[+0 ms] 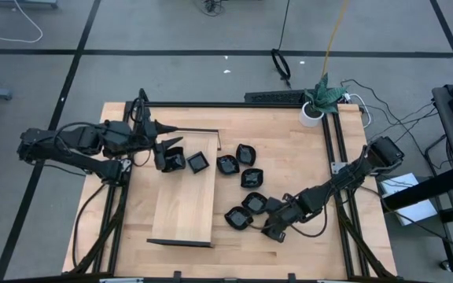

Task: Pick & Place Mini shaped plates
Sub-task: Stack the square plate on top of the square plate on the shelf

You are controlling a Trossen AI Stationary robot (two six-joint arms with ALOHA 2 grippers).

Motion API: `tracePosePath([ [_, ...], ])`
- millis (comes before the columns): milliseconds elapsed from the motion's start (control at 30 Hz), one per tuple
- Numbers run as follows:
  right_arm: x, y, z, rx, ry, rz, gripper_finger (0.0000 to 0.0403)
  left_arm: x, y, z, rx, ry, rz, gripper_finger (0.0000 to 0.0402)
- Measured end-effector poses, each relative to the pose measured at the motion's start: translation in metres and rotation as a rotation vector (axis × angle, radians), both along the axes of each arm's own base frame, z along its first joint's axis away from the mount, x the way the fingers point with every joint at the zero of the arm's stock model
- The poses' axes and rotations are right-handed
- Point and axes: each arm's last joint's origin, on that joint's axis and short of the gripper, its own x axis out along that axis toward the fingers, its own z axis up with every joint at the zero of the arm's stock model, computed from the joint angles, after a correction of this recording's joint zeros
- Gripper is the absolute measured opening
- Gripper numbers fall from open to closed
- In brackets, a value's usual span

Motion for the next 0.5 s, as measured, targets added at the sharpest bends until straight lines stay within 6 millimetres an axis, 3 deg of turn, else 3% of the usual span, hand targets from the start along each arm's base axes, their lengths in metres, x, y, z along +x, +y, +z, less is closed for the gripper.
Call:
tracePosePath([
  [100,0.000,0.000,0.005,-0.004,-0.028,0.036,0.0002,0.000,0.000,-0.001,-0.002,0.005,0.000,0.0147],
  [233,-0.003,-0.001,0.026,0.003,-0.133,0.046,0.0000,0.000,0.000,0.000,-0.005,0.003,0.000,0.0147],
  [400,-0.008,0.000,0.066,-0.073,-0.418,0.082,0.0000,0.000,0.000,-0.001,-0.015,0.000,0.003,0.0147],
  [500,-0.011,-0.002,0.087,-0.234,-0.600,0.108,0.0000,0.005,0.000,-0.003,-0.043,0.002,0.011,0.0147],
])
